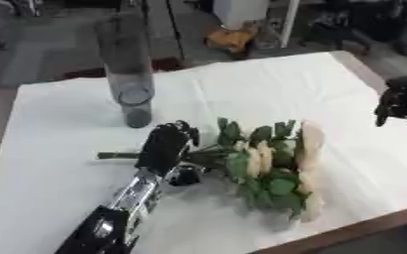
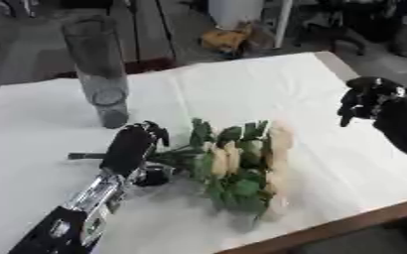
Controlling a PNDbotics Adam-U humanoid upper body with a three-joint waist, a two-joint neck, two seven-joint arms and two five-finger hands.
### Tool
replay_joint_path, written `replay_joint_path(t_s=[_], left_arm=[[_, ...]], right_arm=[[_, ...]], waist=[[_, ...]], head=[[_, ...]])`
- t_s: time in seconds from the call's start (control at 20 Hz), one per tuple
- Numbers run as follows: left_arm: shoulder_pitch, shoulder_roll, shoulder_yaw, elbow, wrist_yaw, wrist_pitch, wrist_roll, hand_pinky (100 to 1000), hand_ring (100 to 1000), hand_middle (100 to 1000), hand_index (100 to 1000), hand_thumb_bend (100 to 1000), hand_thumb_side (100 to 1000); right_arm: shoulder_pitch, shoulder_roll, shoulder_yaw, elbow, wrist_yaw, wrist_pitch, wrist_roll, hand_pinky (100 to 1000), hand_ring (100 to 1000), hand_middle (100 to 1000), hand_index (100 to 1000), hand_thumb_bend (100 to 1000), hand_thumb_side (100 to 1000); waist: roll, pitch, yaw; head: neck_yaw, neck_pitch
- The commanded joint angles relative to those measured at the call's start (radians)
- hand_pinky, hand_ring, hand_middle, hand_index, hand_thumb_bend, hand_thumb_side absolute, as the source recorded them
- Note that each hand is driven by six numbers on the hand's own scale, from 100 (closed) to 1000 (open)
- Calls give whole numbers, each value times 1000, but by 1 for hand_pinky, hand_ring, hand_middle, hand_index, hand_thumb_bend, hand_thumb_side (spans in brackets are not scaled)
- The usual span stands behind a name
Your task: Arrange flowers into the vase.
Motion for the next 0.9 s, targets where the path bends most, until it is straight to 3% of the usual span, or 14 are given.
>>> replay_joint_path(t_s=[0.05, 0.2, 0.25, 0.75, 0.8, 0.9], left_arm=[[-19, -6, 8, -7, 7, -2, 10, 403, 279, 223, 466, 598, 308], [-19, -7, 8, -4, 9, -3, 13, 403, 279, 223, 466, 598, 308], [-18, -6, 7, -2, 7, -3, 11, 320, 182, 120, 342, 743, 300], [-17, -8, 10, 9, -57, 3, -25, 287, 125, 100, 268, 850, 318], [-17, -8, 11, 10, -61, 4, -25, 151, 100, 100, 199, 876, 325], [-17, -8, 13, 13, -76, 8, -22, 100, 100, 100, 174, 862, 328]], right_arm=[[-19, -17, -3, -11, 9, -4, 1, 504, 597, 601, 801, 831, 696], [-20, -17, -3, -11, 10, -4, 1, 504, 597, 601, 801, 831, 696], [-19, -17, -3, -11, 10, -4, 1, 504, 597, 601, 802, 831, 695], [-19, -15, -3, -13, 9, -2, 1, 505, 598, 601, 802, 831, 695], [-19, -15, -3, -13, 9, -2, 1, 506, 598, 601, 802, 831, 695], [-18, -15, -3, -13, 9, -2, 1, 506, 598, 601, 802, 831, 695]], waist=[[-8, 1, -2], [-8, 1, -2], [-8, 1, -2], [-9, 1, -3], [-9, 1, -3], [-8, 2, -3]], head=[[-2, -10], [-2, -10], [-3, -10], [-6, -11], [-7, -10], [-7, -10]])
